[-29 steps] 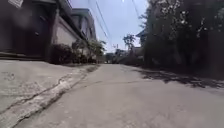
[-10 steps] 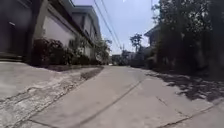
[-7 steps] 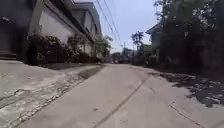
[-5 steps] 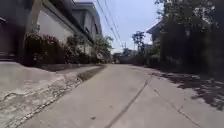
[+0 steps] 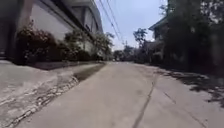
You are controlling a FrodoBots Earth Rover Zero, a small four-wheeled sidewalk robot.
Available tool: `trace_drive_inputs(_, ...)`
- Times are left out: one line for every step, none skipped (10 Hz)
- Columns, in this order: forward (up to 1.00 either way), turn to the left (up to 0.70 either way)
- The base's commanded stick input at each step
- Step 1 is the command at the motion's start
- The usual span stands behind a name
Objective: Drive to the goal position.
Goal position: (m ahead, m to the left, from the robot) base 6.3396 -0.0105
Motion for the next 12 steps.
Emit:
trace_drive_inputs(1.0, -0.26)
trace_drive_inputs(1.0, -0.4)
trace_drive_inputs(1.0, -0.4)
trace_drive_inputs(1.0, -0.29)
trace_drive_inputs(1.0, -0.13)
trace_drive_inputs(1.0, 0.0)
trace_drive_inputs(1.0, 0.0)
trace_drive_inputs(1.0, 0.0)
trace_drive_inputs(1.0, 0.0)
trace_drive_inputs(1.0, 0.0)
trace_drive_inputs(1.0, 0.0)
trace_drive_inputs(1.0, 0.0)
